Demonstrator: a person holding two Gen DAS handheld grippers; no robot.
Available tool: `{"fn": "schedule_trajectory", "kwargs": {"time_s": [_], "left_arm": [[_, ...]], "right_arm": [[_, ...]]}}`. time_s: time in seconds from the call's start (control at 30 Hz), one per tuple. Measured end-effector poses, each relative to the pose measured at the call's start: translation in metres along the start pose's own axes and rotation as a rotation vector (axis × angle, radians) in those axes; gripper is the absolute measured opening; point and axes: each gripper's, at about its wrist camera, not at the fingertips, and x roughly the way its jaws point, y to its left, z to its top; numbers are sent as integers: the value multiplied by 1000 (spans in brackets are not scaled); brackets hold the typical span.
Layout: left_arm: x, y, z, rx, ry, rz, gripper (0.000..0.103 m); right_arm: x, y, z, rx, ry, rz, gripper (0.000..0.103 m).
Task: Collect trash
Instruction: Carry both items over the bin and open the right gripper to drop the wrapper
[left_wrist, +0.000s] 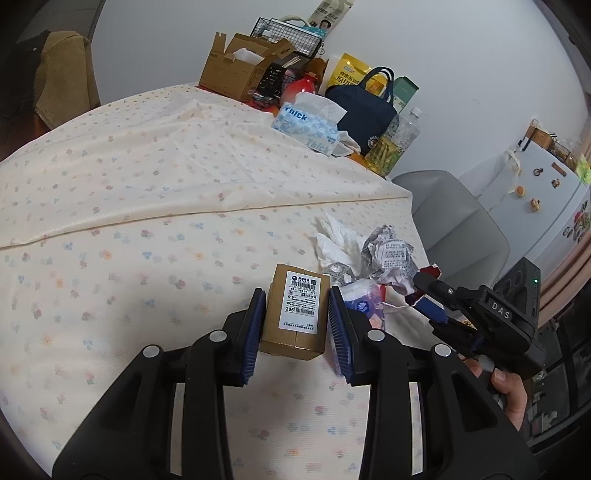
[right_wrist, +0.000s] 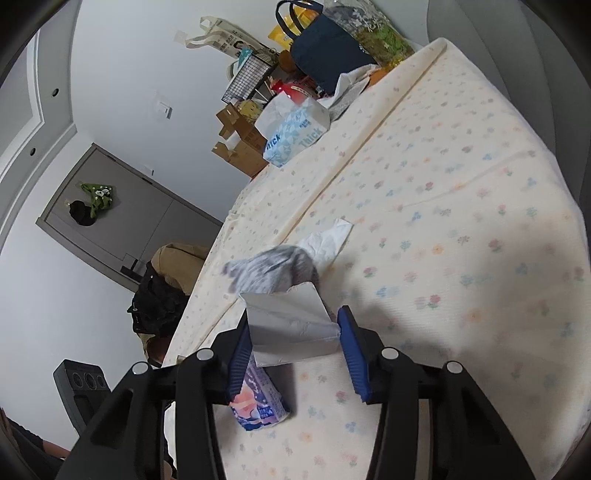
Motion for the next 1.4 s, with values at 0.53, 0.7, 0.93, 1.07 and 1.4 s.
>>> {"fn": "schedule_trajectory", "kwargs": {"time_s": [0.53,0.7,0.93,1.07,1.4], "left_arm": [[-17,-34,-7,70,-19,-68,35],[-22,-50,-7,104,-27,-93,35],[-16,-68,-12,136,-19,-104,35],[-7,-86,-17,163,-6,-111,35],[23,-155,-34,269,58,-173,35]], "right_arm": [[-52,40,-23,-152,63,-119,45],[-74,47,-24,-170,21,-127,45],[-109,38,-26,-149,-57,-172,45],[-138,27,-30,-132,-125,-219,45],[-206,-20,-39,-47,-260,-315,45]]}}
